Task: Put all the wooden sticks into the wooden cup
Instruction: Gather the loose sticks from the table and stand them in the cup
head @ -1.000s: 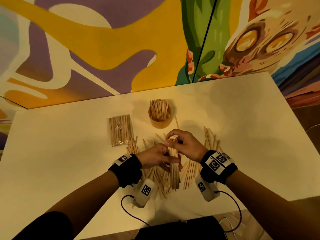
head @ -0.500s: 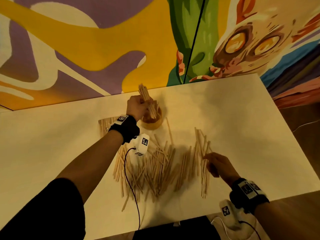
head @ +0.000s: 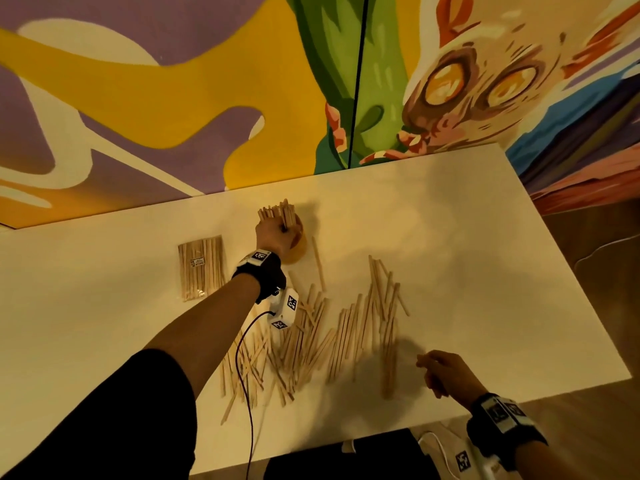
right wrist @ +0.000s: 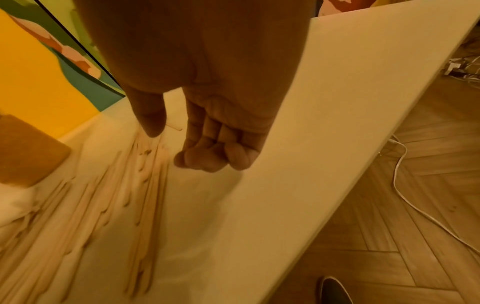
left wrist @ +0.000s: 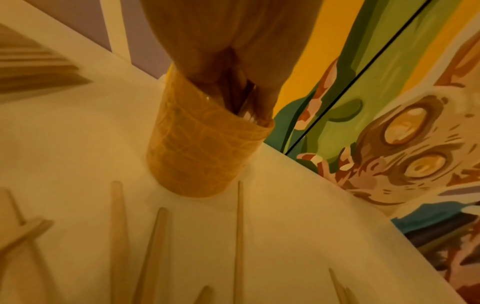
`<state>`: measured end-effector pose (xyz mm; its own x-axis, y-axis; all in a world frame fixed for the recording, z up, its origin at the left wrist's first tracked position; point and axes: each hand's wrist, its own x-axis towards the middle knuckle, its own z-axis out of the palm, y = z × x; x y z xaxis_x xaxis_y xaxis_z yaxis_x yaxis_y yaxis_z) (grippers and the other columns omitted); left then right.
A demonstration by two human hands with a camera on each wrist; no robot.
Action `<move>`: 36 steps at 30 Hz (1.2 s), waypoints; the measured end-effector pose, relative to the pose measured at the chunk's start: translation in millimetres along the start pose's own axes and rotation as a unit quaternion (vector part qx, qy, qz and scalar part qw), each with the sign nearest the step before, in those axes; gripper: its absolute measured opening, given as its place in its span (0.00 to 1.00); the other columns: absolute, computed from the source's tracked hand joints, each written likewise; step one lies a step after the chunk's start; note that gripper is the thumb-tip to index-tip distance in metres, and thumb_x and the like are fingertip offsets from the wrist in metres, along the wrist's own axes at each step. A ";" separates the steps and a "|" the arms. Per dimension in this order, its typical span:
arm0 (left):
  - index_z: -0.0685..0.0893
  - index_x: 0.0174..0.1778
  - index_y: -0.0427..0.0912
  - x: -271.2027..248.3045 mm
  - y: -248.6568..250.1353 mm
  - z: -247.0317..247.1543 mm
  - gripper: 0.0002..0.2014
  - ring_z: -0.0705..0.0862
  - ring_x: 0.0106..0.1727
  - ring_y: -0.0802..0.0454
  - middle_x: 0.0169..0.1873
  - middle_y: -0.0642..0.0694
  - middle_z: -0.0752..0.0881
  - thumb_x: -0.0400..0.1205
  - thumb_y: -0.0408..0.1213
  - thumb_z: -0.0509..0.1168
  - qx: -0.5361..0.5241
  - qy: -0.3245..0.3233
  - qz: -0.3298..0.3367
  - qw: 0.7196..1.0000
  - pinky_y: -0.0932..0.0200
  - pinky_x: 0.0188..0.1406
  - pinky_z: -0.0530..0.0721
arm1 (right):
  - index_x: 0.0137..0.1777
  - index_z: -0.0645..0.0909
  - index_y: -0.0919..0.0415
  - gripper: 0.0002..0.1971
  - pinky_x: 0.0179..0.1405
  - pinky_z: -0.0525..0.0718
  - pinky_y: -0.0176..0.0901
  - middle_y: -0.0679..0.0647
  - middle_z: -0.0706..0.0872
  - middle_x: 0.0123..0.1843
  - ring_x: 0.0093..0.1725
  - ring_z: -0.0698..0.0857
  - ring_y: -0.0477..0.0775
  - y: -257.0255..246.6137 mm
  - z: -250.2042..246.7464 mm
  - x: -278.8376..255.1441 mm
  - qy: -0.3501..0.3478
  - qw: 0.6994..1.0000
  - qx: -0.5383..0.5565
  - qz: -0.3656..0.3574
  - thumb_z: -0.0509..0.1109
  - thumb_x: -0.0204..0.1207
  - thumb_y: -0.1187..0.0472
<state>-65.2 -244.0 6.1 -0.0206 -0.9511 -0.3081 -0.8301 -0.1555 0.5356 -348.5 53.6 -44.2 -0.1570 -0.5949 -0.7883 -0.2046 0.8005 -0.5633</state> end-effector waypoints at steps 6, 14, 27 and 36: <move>0.72 0.22 0.42 -2.8 5.6 -2.8 0.24 0.74 0.31 0.45 0.21 0.46 0.73 0.82 0.47 0.67 0.034 -0.034 -0.030 0.998 0.57 0.23 0.63 | 0.45 0.84 0.70 0.14 0.20 0.72 0.35 0.58 0.83 0.24 0.21 0.77 0.54 0.8 -6.3 14.9 -0.013 0.999 -0.038 -0.003 0.66 0.83 0.58; 0.87 0.31 0.35 -6.0 5.1 -13.0 0.25 0.85 0.41 0.40 0.33 0.37 0.87 0.78 0.56 0.69 0.068 -0.029 -0.033 0.997 0.51 0.40 0.77 | 0.44 0.83 0.72 0.15 0.21 0.74 0.35 0.57 0.83 0.24 0.22 0.78 0.54 12.3 -15.8 23.1 -0.043 0.996 -0.079 -0.002 0.66 0.84 0.58; 0.88 0.41 0.42 -113.6 31.8 7.5 0.08 0.89 0.33 0.51 0.35 0.44 0.91 0.81 0.29 0.65 -0.131 0.011 0.050 0.990 0.56 0.31 0.86 | 0.41 0.83 0.65 0.09 0.26 0.81 0.41 0.56 0.83 0.25 0.20 0.80 0.51 13.6 -25.1 16.9 -0.078 0.990 -0.116 -0.039 0.66 0.81 0.65; 0.67 0.77 0.39 -199.2 5.3 135.7 0.33 0.62 0.78 0.37 0.78 0.40 0.61 0.78 0.47 0.67 0.124 -0.132 -0.074 0.981 0.44 0.67 0.75 | 0.39 0.84 0.66 0.09 0.20 0.79 0.37 0.58 0.85 0.26 0.18 0.81 0.49 17.4 -29.7 18.4 -0.103 0.988 -0.107 -0.047 0.66 0.80 0.67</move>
<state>-141.1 -19.2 -36.4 -0.0064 -0.8153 -0.5790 -0.9440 -0.1861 0.2724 -383.7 54.4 -61.2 0.0683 -0.6203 -0.7814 -0.4114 0.6960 -0.5884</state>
